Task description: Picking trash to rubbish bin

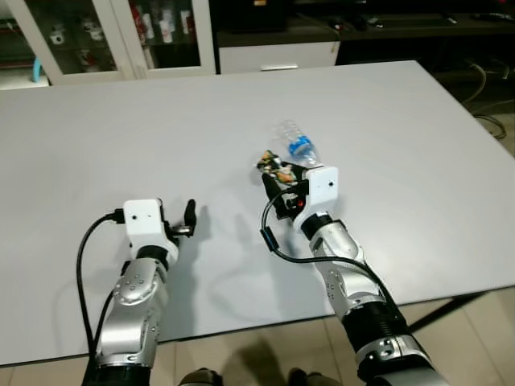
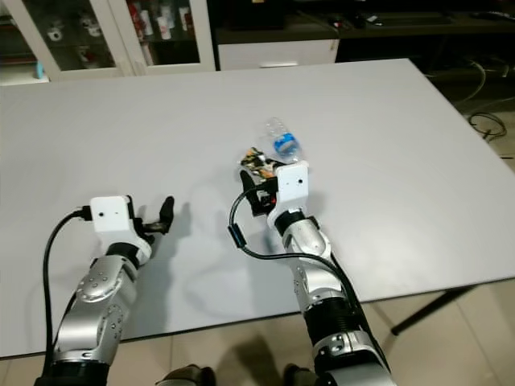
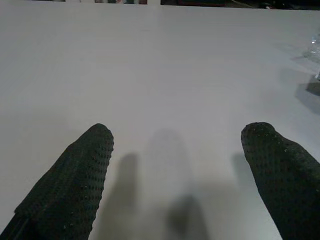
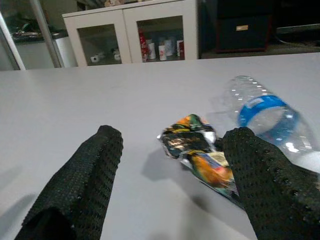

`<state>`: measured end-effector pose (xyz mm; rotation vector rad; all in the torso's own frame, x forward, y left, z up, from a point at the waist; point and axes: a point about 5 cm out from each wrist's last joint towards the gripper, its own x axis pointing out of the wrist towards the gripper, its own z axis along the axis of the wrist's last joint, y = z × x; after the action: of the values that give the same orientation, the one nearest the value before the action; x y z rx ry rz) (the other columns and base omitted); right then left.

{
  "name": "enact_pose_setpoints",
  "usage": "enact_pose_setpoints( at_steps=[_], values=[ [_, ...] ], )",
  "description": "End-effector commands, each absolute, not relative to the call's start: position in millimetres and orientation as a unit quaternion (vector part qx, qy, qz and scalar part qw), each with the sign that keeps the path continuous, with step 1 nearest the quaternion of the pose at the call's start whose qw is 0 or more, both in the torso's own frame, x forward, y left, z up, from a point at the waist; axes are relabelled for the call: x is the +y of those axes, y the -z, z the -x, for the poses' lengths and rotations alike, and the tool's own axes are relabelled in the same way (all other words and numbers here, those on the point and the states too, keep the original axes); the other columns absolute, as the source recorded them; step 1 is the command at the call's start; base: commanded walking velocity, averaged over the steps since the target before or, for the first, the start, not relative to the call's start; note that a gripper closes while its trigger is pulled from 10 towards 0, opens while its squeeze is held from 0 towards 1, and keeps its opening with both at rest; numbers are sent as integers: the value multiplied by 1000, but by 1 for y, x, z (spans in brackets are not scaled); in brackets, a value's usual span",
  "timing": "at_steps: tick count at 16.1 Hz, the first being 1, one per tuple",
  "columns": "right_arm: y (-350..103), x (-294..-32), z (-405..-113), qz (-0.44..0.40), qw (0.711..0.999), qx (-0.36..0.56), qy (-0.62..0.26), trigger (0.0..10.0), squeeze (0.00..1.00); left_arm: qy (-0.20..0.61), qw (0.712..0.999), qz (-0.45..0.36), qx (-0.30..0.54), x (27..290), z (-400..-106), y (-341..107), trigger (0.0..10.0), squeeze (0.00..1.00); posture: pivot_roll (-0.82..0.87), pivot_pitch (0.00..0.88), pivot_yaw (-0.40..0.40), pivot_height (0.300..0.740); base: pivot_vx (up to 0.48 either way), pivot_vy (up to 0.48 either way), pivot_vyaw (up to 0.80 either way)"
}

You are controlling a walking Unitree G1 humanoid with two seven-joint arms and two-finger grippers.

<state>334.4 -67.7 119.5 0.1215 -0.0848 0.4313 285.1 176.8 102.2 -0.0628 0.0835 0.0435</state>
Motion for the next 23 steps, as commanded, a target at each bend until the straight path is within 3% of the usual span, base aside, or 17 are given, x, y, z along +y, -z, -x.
enact_pose_setpoints(
  at_steps=[1, 10, 23],
  values=[
    [-120, -70, -333, -60, 975, -42, -210, 10000, 0, -21, 998, 38, 43, 175, -284, -103, 10000, 0, 10, 128, 15, 740, 0, -435, 0],
    [-119, -73, -332, -55, 975, -37, -211, 10000, 0, -21, 998, 46, 49, 172, -283, -100, 10000, 0, 0, 134, 8, 740, 0, -383, 0],
    [-111, -78, -326, -52, 976, -21, -210, 10000, 0, -43, 996, 54, 52, 179, -280, -98, 10000, 0, -2, 159, 5, 740, 0, 0, 0]
  ],
)
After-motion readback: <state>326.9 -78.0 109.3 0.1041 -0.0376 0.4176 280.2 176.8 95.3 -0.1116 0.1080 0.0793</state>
